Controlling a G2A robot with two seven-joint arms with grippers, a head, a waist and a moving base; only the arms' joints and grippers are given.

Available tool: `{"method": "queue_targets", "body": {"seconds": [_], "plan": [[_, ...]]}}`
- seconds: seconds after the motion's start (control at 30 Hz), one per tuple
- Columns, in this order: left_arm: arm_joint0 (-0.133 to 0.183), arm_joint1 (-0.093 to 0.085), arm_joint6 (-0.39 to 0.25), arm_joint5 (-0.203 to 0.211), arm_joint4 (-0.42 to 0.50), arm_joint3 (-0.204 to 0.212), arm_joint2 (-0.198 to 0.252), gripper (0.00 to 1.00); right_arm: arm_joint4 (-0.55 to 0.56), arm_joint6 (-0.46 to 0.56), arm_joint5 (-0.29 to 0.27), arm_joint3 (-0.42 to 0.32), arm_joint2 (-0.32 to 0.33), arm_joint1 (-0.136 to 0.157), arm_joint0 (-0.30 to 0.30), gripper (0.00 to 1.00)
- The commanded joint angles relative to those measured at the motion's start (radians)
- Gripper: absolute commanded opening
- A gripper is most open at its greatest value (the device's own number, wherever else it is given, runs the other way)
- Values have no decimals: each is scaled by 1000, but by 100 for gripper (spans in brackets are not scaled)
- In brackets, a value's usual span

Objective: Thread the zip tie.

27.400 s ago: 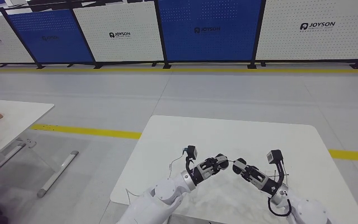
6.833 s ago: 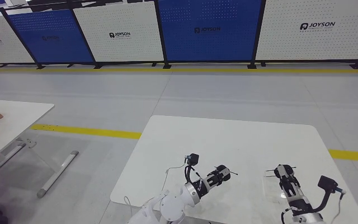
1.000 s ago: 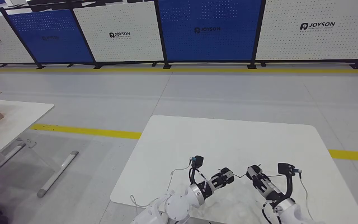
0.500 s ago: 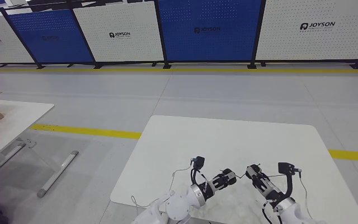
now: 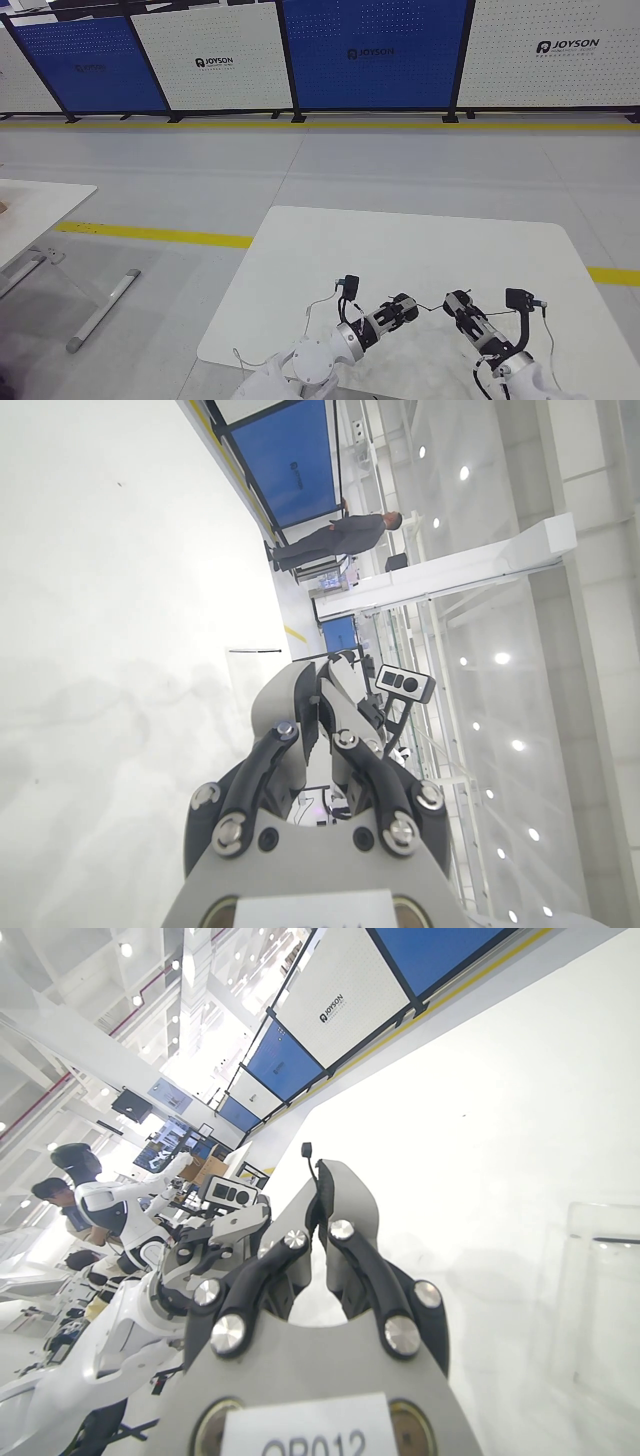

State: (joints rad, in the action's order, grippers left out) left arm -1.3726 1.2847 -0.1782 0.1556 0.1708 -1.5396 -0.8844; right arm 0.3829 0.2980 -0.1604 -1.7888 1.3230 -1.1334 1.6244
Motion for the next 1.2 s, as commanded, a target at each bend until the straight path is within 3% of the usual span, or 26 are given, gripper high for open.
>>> {"method": "queue_targets", "body": {"seconds": [0.0, 0.67, 0.87, 1.17], "plan": [[3, 1, -6, -2, 8, 4, 2, 0, 9, 7, 8, -2, -3, 0, -2, 0], [17, 5, 8, -32, -38, 23, 19, 0, 36, 55, 38, -2, -9, -2, -11, 0], [20, 8, 22, -43, -30, 28, 17, 0, 41, 62, 45, 0, -10, -2, -14, 11], [23, 10, 26, -46, -35, 34, 18, 0, 44, 63, 51, 3, -13, -4, -16, 12]]}}
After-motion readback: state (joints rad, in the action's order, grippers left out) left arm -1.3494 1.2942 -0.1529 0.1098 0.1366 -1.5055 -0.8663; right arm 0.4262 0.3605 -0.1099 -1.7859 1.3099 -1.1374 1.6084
